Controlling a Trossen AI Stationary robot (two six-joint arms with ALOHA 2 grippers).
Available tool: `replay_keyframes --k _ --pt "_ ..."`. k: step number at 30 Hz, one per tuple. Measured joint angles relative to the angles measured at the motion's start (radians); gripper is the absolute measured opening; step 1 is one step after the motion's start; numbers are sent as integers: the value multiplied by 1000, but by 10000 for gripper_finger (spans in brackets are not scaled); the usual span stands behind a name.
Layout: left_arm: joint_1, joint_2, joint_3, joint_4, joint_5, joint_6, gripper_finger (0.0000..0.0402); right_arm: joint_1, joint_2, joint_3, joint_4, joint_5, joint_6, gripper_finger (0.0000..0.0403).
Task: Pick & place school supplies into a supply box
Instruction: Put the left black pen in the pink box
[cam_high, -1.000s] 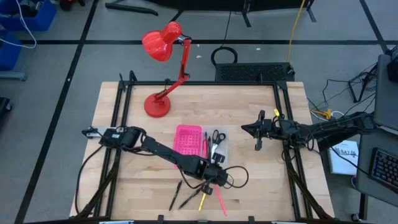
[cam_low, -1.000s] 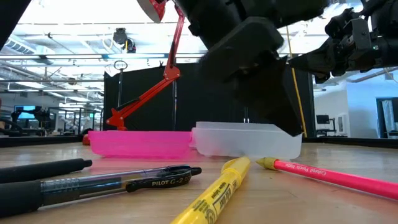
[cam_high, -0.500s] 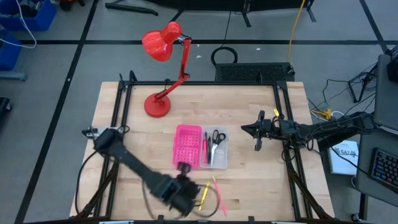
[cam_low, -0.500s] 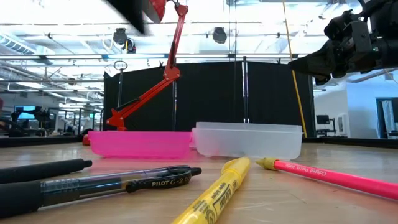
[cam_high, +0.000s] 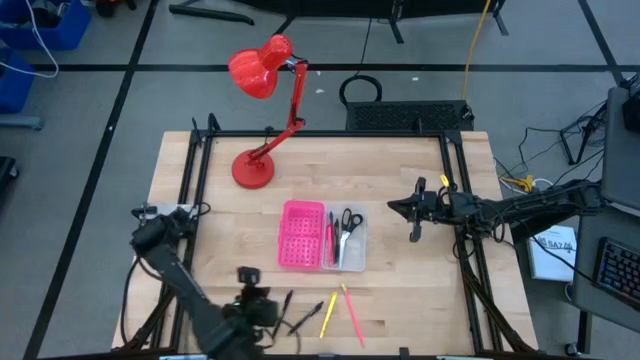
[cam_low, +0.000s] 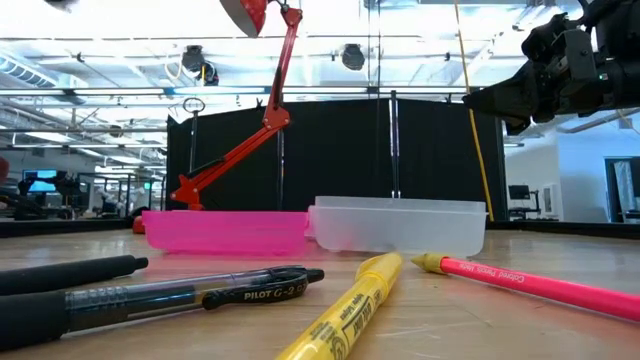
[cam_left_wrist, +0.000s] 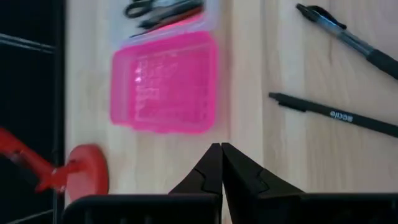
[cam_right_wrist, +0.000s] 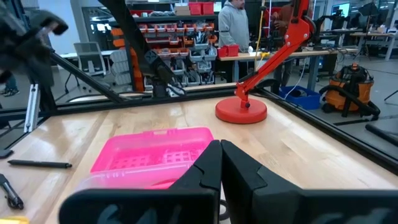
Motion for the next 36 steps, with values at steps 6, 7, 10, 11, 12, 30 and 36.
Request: replay_keyframes --k 6,7,10,11,12,30,36 --pt "-96 -114 -47 -7 -106 -86 6 0 0 0 22 3 -36 0" --pt "-105 -144 -69 -10 -131 -101 8 0 0 0 24 3 -44 0" --pt "-115 -251 -157 -4 -229 -137 9 0 0 0 23 3 -53 0" --pt "-107 -293 -197 10 -266 -144 6 0 0 0 24 4 -53 0" --pt "-94 -339 -246 41 -296 -143 5 0 0 0 28 4 -53 0" --pt "192 -619 -944 875 184 -287 3 0 2 0 38 0 -117 0" --pt "179 -570 -944 1016 238 -319 13 0 1 0 51 -9 -112 0"
